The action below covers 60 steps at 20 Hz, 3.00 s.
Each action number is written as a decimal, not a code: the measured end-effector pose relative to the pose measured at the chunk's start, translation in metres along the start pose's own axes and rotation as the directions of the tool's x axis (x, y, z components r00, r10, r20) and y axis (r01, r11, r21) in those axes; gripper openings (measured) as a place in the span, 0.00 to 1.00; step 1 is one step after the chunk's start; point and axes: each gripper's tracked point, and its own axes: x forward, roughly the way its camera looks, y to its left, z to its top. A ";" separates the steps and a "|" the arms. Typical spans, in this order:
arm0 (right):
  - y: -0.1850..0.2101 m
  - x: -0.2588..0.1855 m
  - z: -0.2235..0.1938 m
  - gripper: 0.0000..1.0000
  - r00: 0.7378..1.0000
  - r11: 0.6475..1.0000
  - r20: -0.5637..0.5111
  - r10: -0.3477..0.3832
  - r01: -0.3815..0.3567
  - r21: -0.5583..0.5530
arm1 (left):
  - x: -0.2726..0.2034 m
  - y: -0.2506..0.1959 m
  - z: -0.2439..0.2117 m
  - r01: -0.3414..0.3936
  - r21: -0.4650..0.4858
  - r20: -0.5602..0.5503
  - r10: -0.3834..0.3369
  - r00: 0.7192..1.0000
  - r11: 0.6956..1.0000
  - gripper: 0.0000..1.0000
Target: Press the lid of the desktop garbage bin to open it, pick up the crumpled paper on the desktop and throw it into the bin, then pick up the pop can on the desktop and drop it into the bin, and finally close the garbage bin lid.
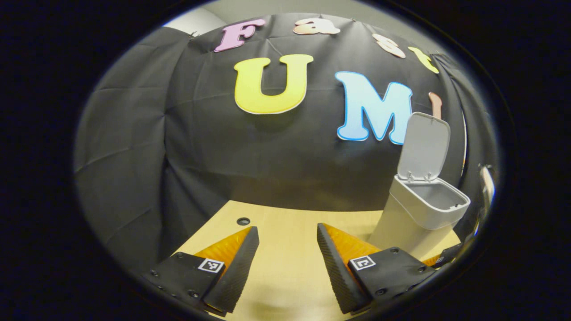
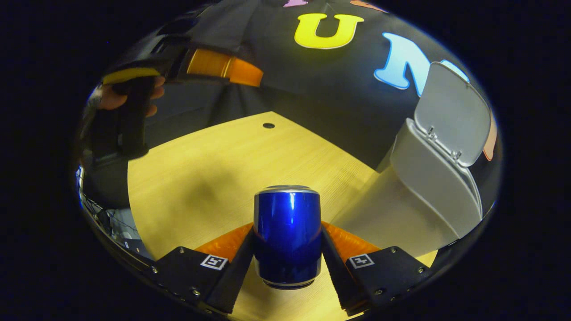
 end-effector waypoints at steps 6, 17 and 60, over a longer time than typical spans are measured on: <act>-0.033 -0.030 0.055 0.83 0.989 0.995 0.128 -0.074 0.064 0.080 | -0.001 -0.018 0.005 0.046 0.006 0.000 -0.046 0.999 0.999 0.89; -0.114 -0.076 0.137 0.83 0.911 0.952 0.307 -0.276 0.215 0.217 | 0.008 -0.033 0.004 0.080 0.000 -0.007 -0.080 0.997 0.997 0.89; -0.248 -0.018 0.069 0.93 0.878 0.798 0.047 -0.476 0.410 0.441 | 0.016 0.004 -0.009 -0.028 -0.018 -0.034 0.027 0.999 0.999 0.89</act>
